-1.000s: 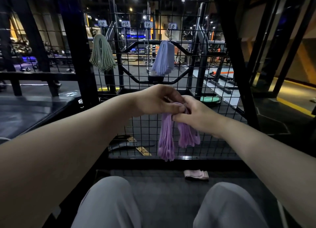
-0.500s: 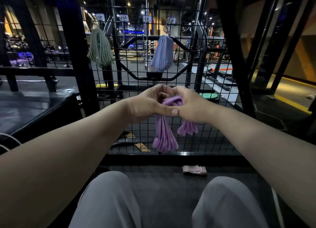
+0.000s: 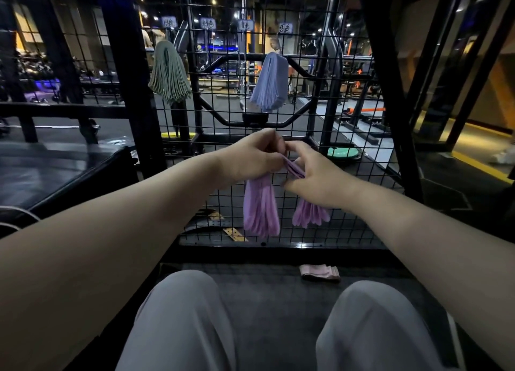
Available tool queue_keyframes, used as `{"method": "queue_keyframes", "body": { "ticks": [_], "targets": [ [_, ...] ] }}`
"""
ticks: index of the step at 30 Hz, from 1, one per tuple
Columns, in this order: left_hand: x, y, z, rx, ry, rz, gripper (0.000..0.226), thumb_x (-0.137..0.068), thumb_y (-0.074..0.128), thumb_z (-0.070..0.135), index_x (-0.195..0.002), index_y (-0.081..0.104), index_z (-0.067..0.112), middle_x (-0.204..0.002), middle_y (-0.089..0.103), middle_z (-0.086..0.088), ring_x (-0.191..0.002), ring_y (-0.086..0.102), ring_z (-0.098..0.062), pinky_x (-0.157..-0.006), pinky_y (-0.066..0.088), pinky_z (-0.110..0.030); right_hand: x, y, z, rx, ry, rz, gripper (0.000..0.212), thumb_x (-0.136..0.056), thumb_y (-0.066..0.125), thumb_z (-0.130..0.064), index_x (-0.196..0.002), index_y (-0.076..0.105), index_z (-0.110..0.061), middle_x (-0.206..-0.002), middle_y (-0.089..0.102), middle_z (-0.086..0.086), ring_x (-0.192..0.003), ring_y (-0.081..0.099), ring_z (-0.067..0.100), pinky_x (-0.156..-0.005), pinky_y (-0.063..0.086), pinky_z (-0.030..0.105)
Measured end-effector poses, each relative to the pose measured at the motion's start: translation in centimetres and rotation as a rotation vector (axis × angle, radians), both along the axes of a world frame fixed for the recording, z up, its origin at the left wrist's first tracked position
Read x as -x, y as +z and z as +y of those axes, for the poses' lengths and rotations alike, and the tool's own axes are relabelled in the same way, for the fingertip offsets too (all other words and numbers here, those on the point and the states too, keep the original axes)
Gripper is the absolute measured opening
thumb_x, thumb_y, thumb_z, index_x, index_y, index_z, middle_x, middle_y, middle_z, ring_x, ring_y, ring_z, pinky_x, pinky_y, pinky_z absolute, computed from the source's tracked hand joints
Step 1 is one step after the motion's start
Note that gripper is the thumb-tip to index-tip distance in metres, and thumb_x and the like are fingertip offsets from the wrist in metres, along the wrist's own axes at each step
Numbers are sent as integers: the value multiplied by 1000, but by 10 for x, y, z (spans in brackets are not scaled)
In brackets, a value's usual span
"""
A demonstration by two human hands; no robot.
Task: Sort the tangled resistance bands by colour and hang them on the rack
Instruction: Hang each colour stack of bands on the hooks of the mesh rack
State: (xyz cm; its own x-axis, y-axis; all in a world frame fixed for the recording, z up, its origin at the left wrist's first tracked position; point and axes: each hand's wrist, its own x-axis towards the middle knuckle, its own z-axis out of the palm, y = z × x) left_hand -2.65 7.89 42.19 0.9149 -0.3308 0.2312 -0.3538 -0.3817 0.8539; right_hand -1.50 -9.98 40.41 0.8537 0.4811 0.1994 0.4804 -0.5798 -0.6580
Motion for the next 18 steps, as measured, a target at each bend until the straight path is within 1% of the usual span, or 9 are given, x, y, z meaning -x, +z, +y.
{"method": "queue_keyframes", "body": {
  "ticks": [2, 4, 6, 7, 10, 12, 15, 17, 18],
  "targets": [
    [1, 2, -4, -38, 20, -16, 12, -90, 54, -2, -94, 51, 9, -87, 53, -8, -64, 48, -6, -57, 40, -18, 5, -4, 2, -59, -18, -32, 69, -80, 69, -36, -141, 37, -39, -95, 68, 0, -88, 69, 23, -83, 56, 51],
    [0, 4, -6, -56, 37, -12, 11, -93, 51, -1, -95, 52, 10, -88, 55, -7, -71, 52, -9, -63, 45, -21, 9, -5, 6, -95, -44, -98, 67, -74, 63, -48, -136, 43, -35, -104, 67, -3, -96, 67, 18, -89, 55, 48],
    [-1, 6, -9, -74, 63, -8, 9, -93, 52, 2, -97, 52, 11, -92, 57, -7, -79, 54, -14, -68, 47, -25, 15, -2, 11, -65, -97, -204, 58, -80, 62, -42, -134, 46, -31, -115, 64, 0, -103, 64, 20, -90, 55, 45],
    [0, 8, -11, -78, 77, -13, 9, -94, 52, 3, -99, 52, 11, -92, 57, -7, -80, 54, -14, -67, 47, -25, 17, 0, 13, -36, -117, -253, 51, -86, 61, -36, -134, 47, -29, -112, 64, 1, -99, 64, 21, -86, 56, 44],
    [2, 15, -12, -69, 86, -44, 17, -90, 55, 0, -103, 50, 10, -90, 53, -6, -76, 50, -13, -62, 44, -19, 22, 5, 17, 86, -147, -383, 28, -95, 58, -28, -121, 55, -18, -92, 64, 2, -83, 65, 24, -70, 57, 42],
    [4, 19, -10, -34, 68, -28, 25, -82, 58, 1, -102, 49, 12, -88, 51, -3, -77, 48, -13, -66, 44, -23, 24, 9, 18, 193, -170, -458, 16, -97, 56, -23, -109, 59, -13, -86, 58, 3, -81, 63, 29, -64, 51, 36],
    [6, 23, -6, -37, 50, -19, 32, -75, 58, -2, -102, 50, 12, -88, 53, -3, -78, 51, -13, -69, 46, -25, 26, 16, 19, 293, -209, -549, 14, -97, 55, -19, -107, 59, -11, -85, 53, 5, -80, 59, 31, -62, 42, 32],
    [8, 26, -5, -46, 35, -38, 32, -80, 57, -8, -107, 48, 9, -88, 52, -2, -76, 51, -10, -66, 45, -22, 29, 20, 20, 305, -208, -571, 15, -97, 52, -20, -109, 55, -10, -87, 57, 8, -80, 58, 31, -62, 43, 34],
    [10, 28, -6, -41, 31, -43, 34, -79, 57, -6, -108, 47, 8, -87, 51, -2, -74, 49, -9, -64, 44, -21, 31, 22, 21, 305, -196, -571, 15, -98, 50, -20, -109, 54, -10, -89, 60, 10, -80, 59, 32, -62, 46, 36]
  ]
}}
